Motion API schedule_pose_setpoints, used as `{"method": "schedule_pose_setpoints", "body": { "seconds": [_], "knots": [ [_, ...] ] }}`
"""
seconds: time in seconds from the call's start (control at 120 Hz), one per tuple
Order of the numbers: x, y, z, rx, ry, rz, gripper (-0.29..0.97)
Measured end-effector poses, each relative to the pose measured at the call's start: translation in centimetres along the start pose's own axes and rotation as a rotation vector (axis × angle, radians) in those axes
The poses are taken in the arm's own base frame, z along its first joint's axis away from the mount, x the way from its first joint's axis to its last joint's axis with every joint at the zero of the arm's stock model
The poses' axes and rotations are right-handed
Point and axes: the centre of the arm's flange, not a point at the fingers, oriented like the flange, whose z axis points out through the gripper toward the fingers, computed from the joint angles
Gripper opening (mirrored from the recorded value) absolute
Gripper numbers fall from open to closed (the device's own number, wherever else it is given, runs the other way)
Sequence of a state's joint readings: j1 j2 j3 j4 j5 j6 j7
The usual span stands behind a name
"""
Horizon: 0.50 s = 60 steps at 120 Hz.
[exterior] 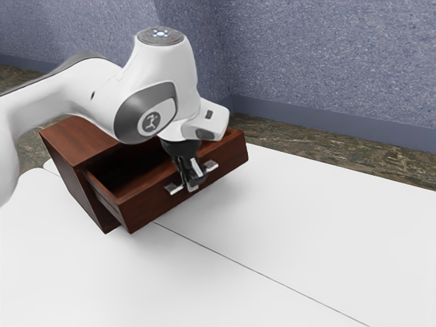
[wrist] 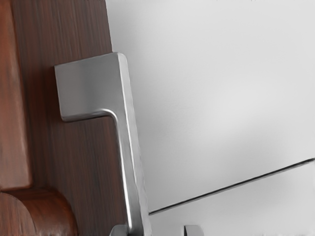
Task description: Pull the drawer handle with one arm to open the drawer
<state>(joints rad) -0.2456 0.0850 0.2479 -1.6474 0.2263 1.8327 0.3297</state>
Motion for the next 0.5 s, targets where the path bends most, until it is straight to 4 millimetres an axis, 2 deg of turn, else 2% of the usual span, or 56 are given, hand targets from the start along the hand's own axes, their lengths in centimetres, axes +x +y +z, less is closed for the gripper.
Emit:
{"method": "schedule_pose_setpoints", "body": {
  "seconds": [0.15,0.267,0.325,0.367,0.417,0.5],
  "knots": [
    [-0.3,1.6,-0.8,-0.008,0.008,0.005,0.03],
    [-1.3,1.1,-1.8,-0.008,0.022,-0.02,0.01],
    [-2.2,0.7,-3.8,-0.004,0.057,-0.035,0.03],
    [-3.2,0.4,-6.0,0.0,0.093,-0.045,0.04],
    [-4.9,0.5,-9.8,0.005,0.148,-0.05,0.07],
    [-8.1,1.3,-16.2,0.007,0.205,-0.038,0.26]
  ]
}}
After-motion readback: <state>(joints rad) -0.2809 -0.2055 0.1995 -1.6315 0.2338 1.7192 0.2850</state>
